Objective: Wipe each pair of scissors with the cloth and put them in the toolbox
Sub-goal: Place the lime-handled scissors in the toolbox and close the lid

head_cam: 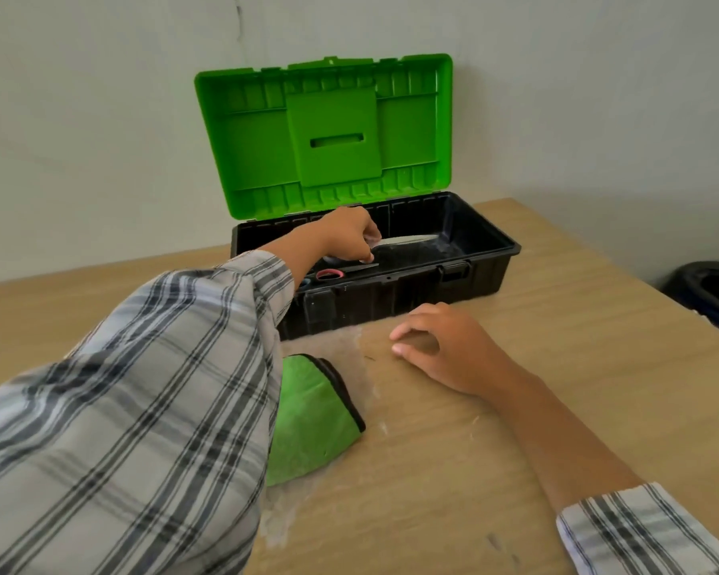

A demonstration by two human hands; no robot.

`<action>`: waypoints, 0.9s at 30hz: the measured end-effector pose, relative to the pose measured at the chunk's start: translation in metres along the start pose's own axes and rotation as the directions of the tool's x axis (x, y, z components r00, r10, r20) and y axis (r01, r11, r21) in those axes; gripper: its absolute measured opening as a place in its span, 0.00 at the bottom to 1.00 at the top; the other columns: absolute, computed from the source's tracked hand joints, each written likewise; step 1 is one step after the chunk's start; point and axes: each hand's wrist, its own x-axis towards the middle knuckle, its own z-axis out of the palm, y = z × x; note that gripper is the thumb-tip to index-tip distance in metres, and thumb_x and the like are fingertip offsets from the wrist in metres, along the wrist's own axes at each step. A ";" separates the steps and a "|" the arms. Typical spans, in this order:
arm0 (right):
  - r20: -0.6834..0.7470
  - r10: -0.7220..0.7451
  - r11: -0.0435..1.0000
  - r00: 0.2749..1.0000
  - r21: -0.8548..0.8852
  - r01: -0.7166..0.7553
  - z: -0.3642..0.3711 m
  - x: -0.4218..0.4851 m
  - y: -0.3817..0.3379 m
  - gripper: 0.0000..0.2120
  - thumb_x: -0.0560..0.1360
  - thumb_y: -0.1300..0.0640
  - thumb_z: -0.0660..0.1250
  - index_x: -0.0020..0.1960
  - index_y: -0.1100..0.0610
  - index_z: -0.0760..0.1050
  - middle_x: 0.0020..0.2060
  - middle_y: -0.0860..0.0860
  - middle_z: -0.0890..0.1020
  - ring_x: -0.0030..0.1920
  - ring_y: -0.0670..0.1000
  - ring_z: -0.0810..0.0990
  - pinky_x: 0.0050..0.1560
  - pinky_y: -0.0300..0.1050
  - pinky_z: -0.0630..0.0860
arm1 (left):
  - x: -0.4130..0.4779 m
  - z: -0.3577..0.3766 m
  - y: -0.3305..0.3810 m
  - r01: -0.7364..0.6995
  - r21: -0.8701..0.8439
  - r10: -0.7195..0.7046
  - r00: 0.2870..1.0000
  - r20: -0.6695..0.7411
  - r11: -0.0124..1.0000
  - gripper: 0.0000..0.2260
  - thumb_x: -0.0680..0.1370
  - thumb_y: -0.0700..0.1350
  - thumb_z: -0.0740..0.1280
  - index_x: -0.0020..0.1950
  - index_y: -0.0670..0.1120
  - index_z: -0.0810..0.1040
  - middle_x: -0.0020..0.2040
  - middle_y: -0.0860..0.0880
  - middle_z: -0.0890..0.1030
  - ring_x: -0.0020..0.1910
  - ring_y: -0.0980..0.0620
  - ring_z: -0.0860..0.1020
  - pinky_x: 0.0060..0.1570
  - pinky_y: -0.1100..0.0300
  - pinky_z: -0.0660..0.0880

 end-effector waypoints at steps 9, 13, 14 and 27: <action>-0.027 -0.012 0.999 1.000 0.045 0.013 -0.001 0.000 0.001 0.09 0.75 0.43 0.69 0.53 0.42 0.81 0.51 0.37 0.79 0.53 0.38 0.73 0.54 0.38 0.72 | 0.038 0.026 0.007 -0.065 0.072 0.060 0.995 0.082 0.995 0.23 0.73 0.44 0.74 0.68 0.43 0.77 0.65 0.47 0.79 0.65 0.48 0.76 0.62 0.57 0.73; -0.032 -0.022 0.998 0.999 0.066 0.024 -0.001 0.000 0.002 0.10 0.75 0.42 0.68 0.53 0.44 0.81 0.51 0.38 0.79 0.53 0.39 0.73 0.54 0.39 0.73 | 0.041 0.032 0.006 -0.097 0.077 0.093 0.994 0.051 0.992 0.21 0.74 0.44 0.73 0.67 0.42 0.78 0.64 0.46 0.80 0.64 0.48 0.77 0.63 0.54 0.73; -0.033 -0.023 0.997 0.999 0.068 0.025 -0.001 -0.001 0.001 0.10 0.75 0.42 0.69 0.53 0.44 0.81 0.51 0.38 0.79 0.53 0.39 0.73 0.54 0.39 0.73 | 0.041 0.033 0.004 -0.099 0.068 0.097 0.994 0.042 0.993 0.21 0.74 0.45 0.74 0.66 0.43 0.78 0.64 0.46 0.80 0.64 0.48 0.77 0.63 0.55 0.72; 0.010 -0.016 1.000 1.000 0.006 0.016 -0.009 -0.002 -0.011 0.10 0.77 0.43 0.68 0.56 0.44 0.80 0.54 0.39 0.79 0.56 0.41 0.74 0.58 0.46 0.75 | -0.008 0.002 -0.013 -0.027 -0.075 0.015 0.987 -0.161 0.997 0.16 0.77 0.49 0.71 0.63 0.45 0.81 0.63 0.46 0.81 0.62 0.48 0.77 0.55 0.63 0.67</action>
